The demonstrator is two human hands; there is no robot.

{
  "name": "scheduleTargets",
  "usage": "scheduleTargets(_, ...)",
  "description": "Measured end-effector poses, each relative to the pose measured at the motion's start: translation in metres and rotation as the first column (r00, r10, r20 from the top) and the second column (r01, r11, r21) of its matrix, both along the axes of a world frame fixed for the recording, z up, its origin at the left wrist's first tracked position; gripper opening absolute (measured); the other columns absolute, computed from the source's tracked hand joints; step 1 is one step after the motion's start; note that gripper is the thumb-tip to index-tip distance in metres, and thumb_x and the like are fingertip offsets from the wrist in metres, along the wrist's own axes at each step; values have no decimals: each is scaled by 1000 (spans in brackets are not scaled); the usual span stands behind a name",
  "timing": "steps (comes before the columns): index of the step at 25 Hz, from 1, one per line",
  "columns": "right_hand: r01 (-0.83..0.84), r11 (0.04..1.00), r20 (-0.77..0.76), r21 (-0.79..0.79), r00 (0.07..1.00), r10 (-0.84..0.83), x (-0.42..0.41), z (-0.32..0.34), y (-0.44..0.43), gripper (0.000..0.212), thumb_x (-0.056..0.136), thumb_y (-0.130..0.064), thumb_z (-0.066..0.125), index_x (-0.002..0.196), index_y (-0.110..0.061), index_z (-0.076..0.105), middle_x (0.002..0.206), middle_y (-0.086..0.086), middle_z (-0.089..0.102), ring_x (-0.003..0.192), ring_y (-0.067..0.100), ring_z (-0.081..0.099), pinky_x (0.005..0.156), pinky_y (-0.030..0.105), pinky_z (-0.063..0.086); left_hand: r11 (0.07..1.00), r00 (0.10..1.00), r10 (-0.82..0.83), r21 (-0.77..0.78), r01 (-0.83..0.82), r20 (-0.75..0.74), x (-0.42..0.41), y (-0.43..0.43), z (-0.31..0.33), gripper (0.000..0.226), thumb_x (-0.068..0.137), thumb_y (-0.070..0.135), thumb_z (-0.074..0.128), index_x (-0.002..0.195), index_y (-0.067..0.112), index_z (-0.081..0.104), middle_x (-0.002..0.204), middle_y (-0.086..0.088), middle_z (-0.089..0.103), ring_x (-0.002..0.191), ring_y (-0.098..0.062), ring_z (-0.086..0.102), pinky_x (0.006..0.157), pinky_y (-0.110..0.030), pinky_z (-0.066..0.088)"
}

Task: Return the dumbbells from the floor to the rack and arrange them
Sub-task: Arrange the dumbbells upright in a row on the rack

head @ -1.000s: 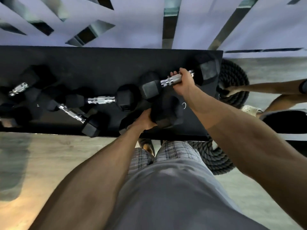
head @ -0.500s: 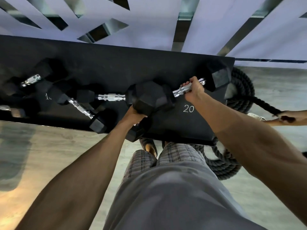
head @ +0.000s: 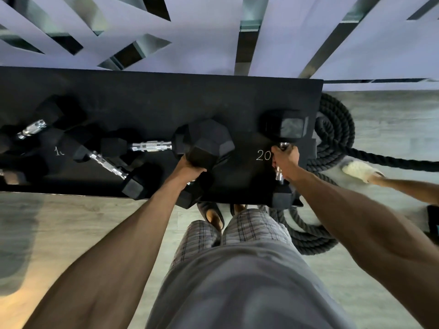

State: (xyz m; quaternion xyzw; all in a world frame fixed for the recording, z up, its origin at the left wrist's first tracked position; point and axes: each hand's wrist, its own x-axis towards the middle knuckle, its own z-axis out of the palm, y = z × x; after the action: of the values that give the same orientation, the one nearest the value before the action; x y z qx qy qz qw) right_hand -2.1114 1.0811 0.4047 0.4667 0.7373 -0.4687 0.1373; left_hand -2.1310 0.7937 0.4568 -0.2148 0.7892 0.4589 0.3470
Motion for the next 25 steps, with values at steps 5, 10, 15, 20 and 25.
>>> scheduleTargets(5, 153, 985, -46, -80, 987, -157, 4, -1, 23, 23, 83, -13, 62, 62, -12, 54, 53, 6, 54, 40, 18, 50, 41, 26, 43, 996, 996, -80, -29, 81, 27, 1, 11, -5, 45, 82, -3, 69, 125, 5, 61, 116, -12, 67, 103, -22, 62, 82, -31, 51)
scheduleTargets(10, 32, 999, 15, -14, 999, -32, 11, -8, 36, 25, 84, -19, 63, 63, -6, 58, 56, 10, 58, 40, 19, 54, 40, 26, 44, 989, 990, -137, -44, 139, 30, 0, 34, -1, 53, 81, -6, 69, 131, 5, 55, 121, -6, 62, 110, -19, 57, 91, -29, 47)
scheduleTargets(15, 5, 994, 47, -108, 999, 0, 10, -7, 43, 23, 90, -18, 62, 70, -8, 59, 60, 8, 59, 35, 10, 54, 36, 19, 43, 993, 993, -71, -84, 79, 97, -3, 64, -2, 20, 78, 0, 71, 96, 7, 67, 89, -11, 66, 79, -19, 58, 69, -29, 45)
scheduleTargets(20, 16, 983, 34, -186, 999, -9, 11, -9, 45, 18, 91, -20, 64, 78, -8, 60, 60, 7, 58, 32, 7, 52, 34, 17, 40, 994, 986, 104, 17, -107, 132, -7, 107, -8, 25, 81, 12, 76, 63, 16, 59, 64, 0, 59, 65, -12, 55, 84, -30, 48)
scheduleTargets(25, -10, 977, 18, -211, 1000, 14, 12, -11, 48, 22, 92, -22, 65, 74, -11, 59, 61, 6, 59, 30, 2, 53, 35, 15, 41, 959, 942, 262, 53, -278, 208, -20, 140, -19, 25, 81, 9, 75, 64, 16, 58, 61, 0, 57, 59, -11, 56, 69, -25, 49)
